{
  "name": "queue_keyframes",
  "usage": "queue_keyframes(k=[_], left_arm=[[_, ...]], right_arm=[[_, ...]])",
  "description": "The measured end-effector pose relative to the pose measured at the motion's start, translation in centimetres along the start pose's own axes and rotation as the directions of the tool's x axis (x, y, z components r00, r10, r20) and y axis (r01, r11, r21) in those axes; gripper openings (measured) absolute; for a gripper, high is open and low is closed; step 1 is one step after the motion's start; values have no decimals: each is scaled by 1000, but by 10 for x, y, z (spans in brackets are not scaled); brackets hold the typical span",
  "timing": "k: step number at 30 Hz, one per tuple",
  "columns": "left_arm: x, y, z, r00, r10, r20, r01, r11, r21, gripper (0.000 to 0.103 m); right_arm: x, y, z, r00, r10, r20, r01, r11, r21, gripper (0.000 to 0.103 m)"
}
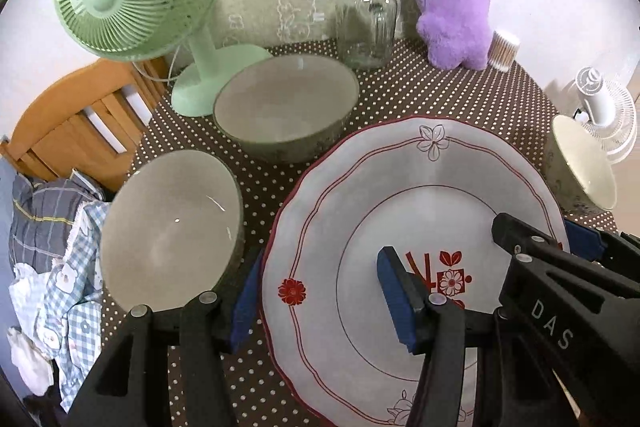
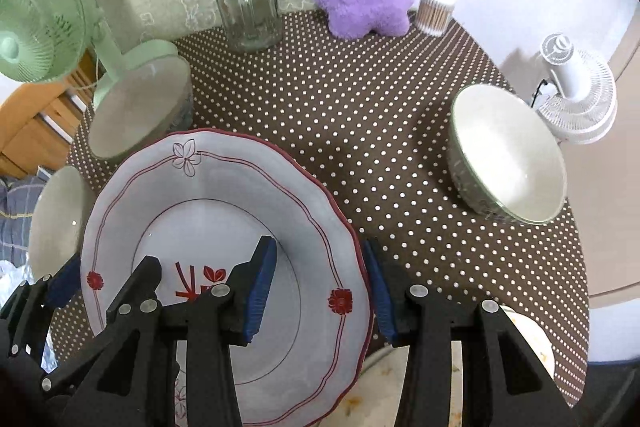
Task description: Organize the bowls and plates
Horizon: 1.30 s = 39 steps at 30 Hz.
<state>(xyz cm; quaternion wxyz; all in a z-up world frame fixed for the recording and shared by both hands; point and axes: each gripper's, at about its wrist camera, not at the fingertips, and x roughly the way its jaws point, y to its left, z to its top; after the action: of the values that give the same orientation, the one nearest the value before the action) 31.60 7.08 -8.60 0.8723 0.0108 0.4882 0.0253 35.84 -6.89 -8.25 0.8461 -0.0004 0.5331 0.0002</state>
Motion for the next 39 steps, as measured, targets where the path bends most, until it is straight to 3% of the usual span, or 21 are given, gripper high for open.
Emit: queue_keyframes(k=[12,23,39], left_arm=[[-44,2,-19,997,-69,34,67,996,52,57],[-76,-26,-50,990,-141,29,135,981,140,57],[-83,-91,-84,992,-123,-40,127,985,113,57]], right_arm=[[-56,-4,-32,998,-42,40,39,997,61,48],[-91,-38,-73,994,-98,40,90,984,153,48],[-91,-104,-108,997,-76,0,75,990,116,48]])
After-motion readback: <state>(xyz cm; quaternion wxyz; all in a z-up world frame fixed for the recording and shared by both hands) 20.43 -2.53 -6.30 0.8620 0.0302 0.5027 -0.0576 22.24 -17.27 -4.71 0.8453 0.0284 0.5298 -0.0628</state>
